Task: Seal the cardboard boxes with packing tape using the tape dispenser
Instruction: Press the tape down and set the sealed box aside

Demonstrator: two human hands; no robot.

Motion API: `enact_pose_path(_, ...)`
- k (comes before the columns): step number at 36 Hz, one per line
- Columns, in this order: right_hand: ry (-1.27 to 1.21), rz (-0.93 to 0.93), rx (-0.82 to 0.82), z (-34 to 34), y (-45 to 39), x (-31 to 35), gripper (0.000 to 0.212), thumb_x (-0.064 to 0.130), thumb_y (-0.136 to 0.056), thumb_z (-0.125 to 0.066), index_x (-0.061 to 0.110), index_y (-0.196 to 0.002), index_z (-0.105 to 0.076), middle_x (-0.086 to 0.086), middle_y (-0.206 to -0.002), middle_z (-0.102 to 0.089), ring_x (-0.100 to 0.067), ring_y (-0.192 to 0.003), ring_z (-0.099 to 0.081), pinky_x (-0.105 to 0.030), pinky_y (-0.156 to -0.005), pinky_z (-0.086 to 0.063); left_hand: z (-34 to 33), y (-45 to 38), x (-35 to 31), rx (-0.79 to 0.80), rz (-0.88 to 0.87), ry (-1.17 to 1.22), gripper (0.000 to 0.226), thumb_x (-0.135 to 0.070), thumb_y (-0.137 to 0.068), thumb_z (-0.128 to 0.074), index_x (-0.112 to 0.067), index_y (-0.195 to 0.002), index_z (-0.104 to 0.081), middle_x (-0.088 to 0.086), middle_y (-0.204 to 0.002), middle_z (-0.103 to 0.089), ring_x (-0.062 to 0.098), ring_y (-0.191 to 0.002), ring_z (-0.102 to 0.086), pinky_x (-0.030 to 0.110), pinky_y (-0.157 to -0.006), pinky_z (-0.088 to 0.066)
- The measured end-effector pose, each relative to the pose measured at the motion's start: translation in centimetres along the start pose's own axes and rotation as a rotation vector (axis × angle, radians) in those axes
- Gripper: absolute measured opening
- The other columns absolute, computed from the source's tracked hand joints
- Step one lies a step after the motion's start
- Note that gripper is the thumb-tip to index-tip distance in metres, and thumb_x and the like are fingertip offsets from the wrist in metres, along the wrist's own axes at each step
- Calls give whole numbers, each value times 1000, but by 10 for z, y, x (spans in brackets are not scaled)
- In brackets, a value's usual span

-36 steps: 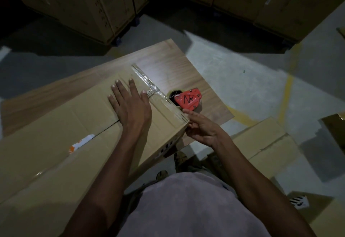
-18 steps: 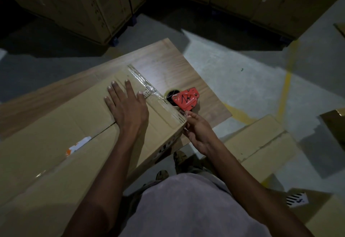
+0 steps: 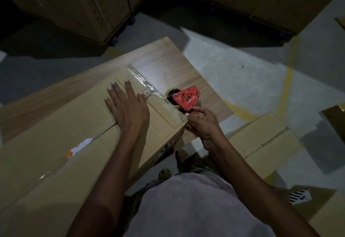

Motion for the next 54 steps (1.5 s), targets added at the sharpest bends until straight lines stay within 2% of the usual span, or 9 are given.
enact_pose_path(4,14,-105,33,0,-1,3,55,1,-92,-77,18,-135,-46,-16,-126,-64,-30,-94,-72,-46,-84,-64,-1,-1,1,-2,6,9,61,-42,-109,-28,-18,-163,-16,20,-169,-1,32,-157,2,52,-125,3)
enact_pose_path(10,171,15,55,-4,-2,13,26,-7,-95,-67,13,-112,-62,-10,-94,-65,-15,-64,-62,-29,-57,-57,-2,-1,2,-6,0,2,61,-41,-108,-28,-17,-163,-15,20,-169,-2,33,-157,3,52,-125,3)
enact_pose_path(13,254,83,50,-7,0,15,11,13,-101,-68,8,-111,-69,-5,-89,-68,-9,-62,-60,-22,-54,-53,-2,-1,1,-7,1,4,61,-42,-108,-27,-17,-163,-15,20,-169,-2,32,-157,3,52,-125,4)
enact_pose_path(20,924,524,69,-2,19,22,28,38,-100,-68,18,-90,-84,6,-68,-69,-13,-71,-68,-32,-62,-46,-4,-1,1,-21,9,-7,61,-43,-108,-27,-19,-163,-16,19,-169,-3,31,-157,1,51,-125,2)
enact_pose_path(24,1135,556,135,-8,22,22,39,40,-104,-60,26,-69,-63,5,-59,-51,-23,-67,-57,-31,-57,-27,-6,-2,2,-34,16,-10,61,-43,-108,-28,-20,-163,-17,18,-169,-4,31,-157,0,50,-125,2)
enact_pose_path(30,1269,463,174,-12,15,25,56,43,-107,-53,25,-56,-39,-1,-60,-45,-30,-66,-50,-34,-62,-29,-7,-2,1,-49,12,-27,60,-43,-108,-29,-18,-162,-20,19,-169,-6,33,-157,-1,51,-125,1)
enact_pose_path(40,1348,691,297,-61,-21,32,48,20,-111,-42,17,-63,-46,-19,-64,-60,-37,-64,-63,-35,-52,-19,-9,-2,-4,-33,38,-60,61,-42,-108,-27,-18,-163,-15,20,-169,-4,33,-157,0,53,-125,0)
enact_pose_path(46,1176,640,363,-93,-39,41,53,29,-114,-36,19,-64,-49,-4,-57,-49,-33,-59,-57,-38,-60,-37,-10,-7,-1,-36,48,-55,62,-45,-108,-24,-19,-163,-12,18,-169,-2,32,-157,2,51,-125,3)
enact_pose_path(54,1293,572,462,-45,-21,32,45,34,-114,-33,8,-85,-55,-24,-82,-65,-42,-80,-64,-46,-70,-47,-13,-8,1,-61,56,-93,61,-45,-107,-25,-21,-163,-18,15,-170,-8,31,-157,-4,52,-126,-2)
Point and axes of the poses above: each hand's wrist, its own y-axis away from the middle knuckle, its own z-axis out of the back of the hand, x = y × z, the point moved 2 cm from there along -y, towards the middle knuckle
